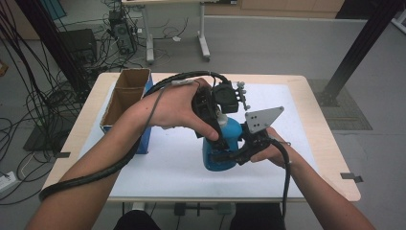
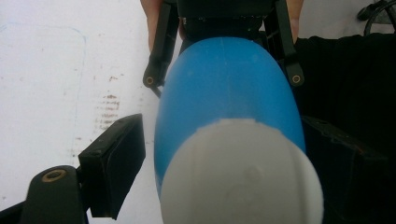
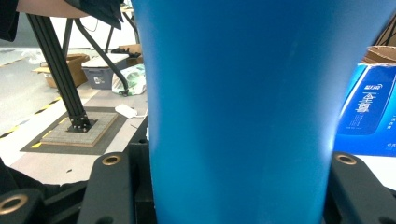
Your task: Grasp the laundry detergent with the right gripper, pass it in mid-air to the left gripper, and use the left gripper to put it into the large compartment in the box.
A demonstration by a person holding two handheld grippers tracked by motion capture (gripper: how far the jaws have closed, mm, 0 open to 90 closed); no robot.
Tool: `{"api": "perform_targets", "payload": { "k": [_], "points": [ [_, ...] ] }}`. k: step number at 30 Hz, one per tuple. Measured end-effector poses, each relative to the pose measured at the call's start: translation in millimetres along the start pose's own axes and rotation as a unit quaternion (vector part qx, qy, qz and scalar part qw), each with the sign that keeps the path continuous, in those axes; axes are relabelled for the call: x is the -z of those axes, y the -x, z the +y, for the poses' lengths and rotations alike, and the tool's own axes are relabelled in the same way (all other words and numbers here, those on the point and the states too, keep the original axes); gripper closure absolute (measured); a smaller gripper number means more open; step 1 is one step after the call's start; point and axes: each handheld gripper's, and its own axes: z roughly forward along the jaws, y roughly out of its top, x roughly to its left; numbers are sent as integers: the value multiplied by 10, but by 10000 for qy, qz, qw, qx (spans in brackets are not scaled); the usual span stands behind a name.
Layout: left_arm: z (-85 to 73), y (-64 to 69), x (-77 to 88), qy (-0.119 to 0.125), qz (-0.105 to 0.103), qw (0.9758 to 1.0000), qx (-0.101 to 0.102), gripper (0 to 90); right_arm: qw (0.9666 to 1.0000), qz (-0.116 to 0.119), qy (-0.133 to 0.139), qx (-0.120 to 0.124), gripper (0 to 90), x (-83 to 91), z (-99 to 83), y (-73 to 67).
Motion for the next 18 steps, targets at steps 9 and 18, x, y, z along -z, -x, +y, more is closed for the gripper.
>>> {"api": "perform_targets", "payload": {
  "k": [9, 18],
  "points": [
    [19, -1, 1, -30, -34, 10000, -19, 255, 10000, -13, -9, 12, 441, -5, -2, -1],
    [22, -7, -5, -89, -68, 9999, -5, 297, 10000, -15, -28, 7, 441, -6, -14, 6]
  ]
}}
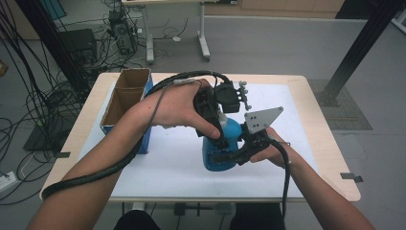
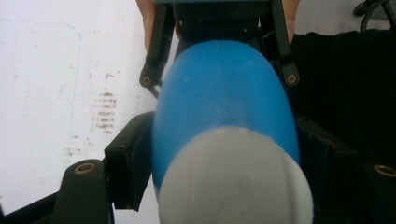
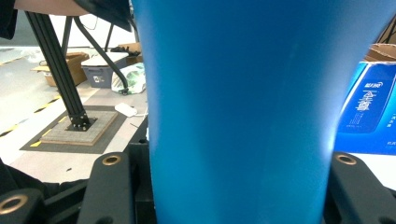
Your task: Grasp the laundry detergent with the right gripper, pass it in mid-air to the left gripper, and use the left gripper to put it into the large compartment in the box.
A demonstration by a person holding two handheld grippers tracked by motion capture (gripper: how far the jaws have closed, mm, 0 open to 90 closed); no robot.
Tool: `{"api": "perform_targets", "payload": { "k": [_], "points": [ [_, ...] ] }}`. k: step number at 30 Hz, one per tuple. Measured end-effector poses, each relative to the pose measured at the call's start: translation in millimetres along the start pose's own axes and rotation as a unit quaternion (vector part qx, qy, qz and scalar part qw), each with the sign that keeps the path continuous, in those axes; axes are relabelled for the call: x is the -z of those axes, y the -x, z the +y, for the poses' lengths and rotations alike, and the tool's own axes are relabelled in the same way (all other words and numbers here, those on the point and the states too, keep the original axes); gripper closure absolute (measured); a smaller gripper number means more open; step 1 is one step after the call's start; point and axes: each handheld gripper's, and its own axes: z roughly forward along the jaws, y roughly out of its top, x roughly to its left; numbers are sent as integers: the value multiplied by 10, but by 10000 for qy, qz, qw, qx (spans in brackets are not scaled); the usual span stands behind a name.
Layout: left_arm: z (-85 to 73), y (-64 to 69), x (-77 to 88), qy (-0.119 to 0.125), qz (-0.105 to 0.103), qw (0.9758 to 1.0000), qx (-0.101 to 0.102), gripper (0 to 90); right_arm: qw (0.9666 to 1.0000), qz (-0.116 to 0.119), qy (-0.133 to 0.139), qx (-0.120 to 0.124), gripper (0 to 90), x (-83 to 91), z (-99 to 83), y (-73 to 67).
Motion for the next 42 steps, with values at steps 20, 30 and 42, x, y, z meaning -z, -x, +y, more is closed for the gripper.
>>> {"api": "perform_targets", "payload": {
  "k": [20, 30, 42],
  "points": [
    [58, 4, 3, -76, 54, 10000, -20, 376, 10000, -35, 41, 39, 441, 15, -3, -4],
    [92, 11, 3, -198, 89, 9997, -67, 377, 9999, -50, 56, 70, 441, 29, -4, -6],
    [75, 23, 7, -160, 128, 9998, -18, 377, 9999, -39, 57, 83, 441, 16, -1, 1]
  ]
}}
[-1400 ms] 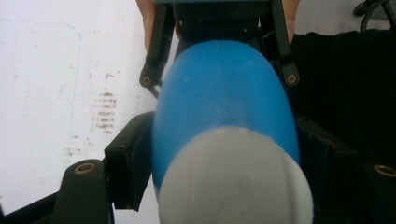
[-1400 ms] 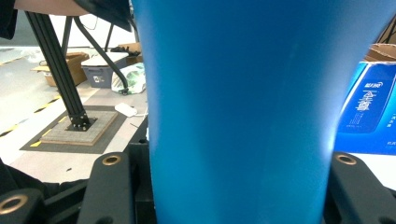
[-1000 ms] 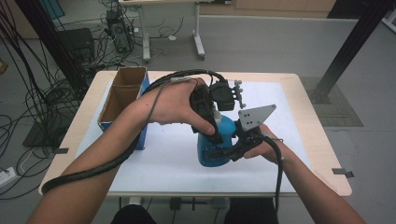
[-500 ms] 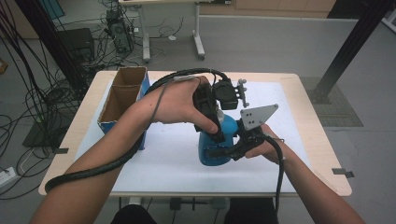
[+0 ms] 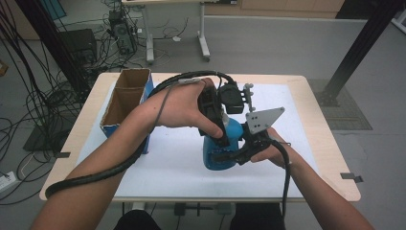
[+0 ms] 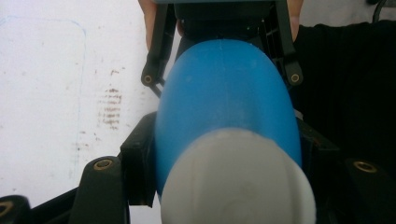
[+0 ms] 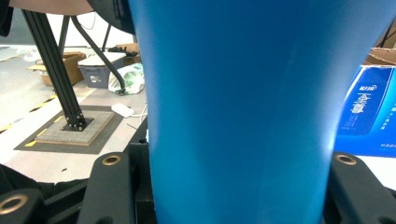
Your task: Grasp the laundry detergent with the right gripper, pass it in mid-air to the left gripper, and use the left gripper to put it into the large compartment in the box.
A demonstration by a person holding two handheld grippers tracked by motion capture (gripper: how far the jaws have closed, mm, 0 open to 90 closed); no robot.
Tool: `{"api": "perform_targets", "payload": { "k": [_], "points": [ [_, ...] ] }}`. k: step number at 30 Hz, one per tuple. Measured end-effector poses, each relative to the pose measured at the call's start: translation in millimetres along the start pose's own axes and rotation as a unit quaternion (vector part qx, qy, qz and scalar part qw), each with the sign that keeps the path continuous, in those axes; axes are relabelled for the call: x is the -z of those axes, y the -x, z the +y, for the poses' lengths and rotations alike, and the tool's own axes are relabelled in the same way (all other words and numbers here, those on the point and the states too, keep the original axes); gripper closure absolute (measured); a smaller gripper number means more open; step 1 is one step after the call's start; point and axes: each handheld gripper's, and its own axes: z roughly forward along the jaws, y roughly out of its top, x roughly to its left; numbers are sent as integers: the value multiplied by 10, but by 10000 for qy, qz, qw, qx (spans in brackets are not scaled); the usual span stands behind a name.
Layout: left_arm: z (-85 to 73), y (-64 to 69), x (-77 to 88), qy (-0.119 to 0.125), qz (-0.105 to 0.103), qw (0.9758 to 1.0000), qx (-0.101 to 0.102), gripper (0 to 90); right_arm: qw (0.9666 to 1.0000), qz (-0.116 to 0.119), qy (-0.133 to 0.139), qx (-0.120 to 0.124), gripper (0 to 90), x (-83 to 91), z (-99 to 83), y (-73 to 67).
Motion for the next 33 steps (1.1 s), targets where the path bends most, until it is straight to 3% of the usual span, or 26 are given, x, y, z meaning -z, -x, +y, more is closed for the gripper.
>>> {"api": "perform_targets", "payload": {
  "k": [33],
  "points": [
    [-27, -19, 16, 16, -37, 10000, 64, 378, 10000, 33, -15, -54, 441, -9, 18, 8]
  ]
}}
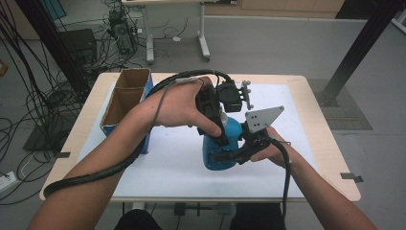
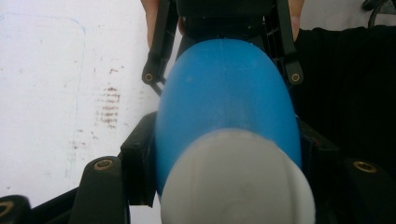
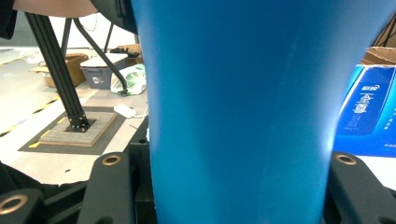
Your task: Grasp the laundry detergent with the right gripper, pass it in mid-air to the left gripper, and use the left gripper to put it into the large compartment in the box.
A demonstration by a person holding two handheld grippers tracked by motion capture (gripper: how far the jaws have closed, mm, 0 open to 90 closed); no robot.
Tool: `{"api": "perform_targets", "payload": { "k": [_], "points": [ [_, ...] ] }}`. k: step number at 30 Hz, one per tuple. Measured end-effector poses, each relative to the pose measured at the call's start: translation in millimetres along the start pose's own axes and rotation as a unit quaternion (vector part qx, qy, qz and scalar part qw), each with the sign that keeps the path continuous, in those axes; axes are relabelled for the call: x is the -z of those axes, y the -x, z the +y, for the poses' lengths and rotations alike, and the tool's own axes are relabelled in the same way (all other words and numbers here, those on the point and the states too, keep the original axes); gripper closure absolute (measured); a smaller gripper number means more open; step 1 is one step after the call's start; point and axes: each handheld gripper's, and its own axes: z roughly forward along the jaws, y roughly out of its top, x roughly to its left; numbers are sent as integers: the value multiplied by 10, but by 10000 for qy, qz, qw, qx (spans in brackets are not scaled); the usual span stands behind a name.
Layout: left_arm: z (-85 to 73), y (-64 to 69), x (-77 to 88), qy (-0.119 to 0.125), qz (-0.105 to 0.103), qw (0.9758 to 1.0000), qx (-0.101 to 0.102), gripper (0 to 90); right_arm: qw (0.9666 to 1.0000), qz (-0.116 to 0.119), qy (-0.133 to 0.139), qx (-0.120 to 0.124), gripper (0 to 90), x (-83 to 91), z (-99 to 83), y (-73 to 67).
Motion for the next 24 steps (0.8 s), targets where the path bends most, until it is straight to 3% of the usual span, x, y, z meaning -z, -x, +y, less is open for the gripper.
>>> {"api": "perform_targets", "payload": {
  "k": [24],
  "points": [
    [17, 5, -1, -24, 33, 10000, -18, 379, 10000, -5, -9, 6, 441, 12, 0, 2]
  ]
}}
